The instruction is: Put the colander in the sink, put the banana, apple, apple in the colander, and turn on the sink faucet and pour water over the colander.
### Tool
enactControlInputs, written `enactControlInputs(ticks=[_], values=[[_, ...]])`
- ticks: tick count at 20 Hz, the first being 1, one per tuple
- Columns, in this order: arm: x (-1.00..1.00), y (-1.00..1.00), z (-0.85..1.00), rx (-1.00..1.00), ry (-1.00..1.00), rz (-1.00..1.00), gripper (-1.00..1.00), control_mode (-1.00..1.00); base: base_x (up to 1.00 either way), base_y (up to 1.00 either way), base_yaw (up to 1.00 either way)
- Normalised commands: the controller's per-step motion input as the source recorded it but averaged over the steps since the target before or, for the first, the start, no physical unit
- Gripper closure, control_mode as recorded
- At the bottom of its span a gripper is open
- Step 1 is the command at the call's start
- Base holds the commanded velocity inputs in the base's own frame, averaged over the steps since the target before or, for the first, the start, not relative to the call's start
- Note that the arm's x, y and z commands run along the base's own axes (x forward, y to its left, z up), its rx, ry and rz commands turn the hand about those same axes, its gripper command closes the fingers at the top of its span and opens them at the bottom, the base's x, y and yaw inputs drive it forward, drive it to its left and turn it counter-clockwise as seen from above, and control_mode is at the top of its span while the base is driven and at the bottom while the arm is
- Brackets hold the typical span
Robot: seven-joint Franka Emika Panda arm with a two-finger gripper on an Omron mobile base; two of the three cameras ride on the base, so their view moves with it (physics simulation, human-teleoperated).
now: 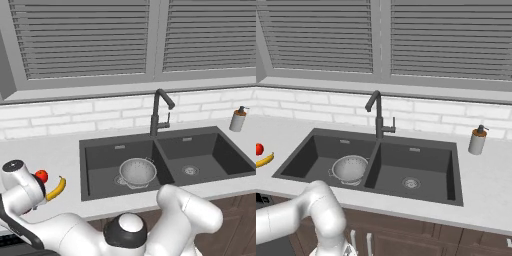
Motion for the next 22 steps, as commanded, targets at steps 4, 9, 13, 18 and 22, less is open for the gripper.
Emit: enactControlInputs(ticks=[4,9,13,18,22], values=[[0.0,0.0,-0.46,0.0,0.0,-0.01,1.0,-1.0,0.0,0.0,0.0],[0.0,0.0,-0.45,0.0,0.0,-0.02,1.0,-1.0,0.0,0.0,0.0],[-0.41,0.0,0.12,0.01,-0.2,-0.02,1.0,-1.0,0.0,0.0,0.0],[-0.8,-0.43,0.84,0.15,-0.41,-0.2,1.0,-1.0,0.0,0.0,0.0],[-0.6,-0.78,0.89,0.14,-0.4,-0.22,1.0,-1.0,0.0,0.0,0.0]])
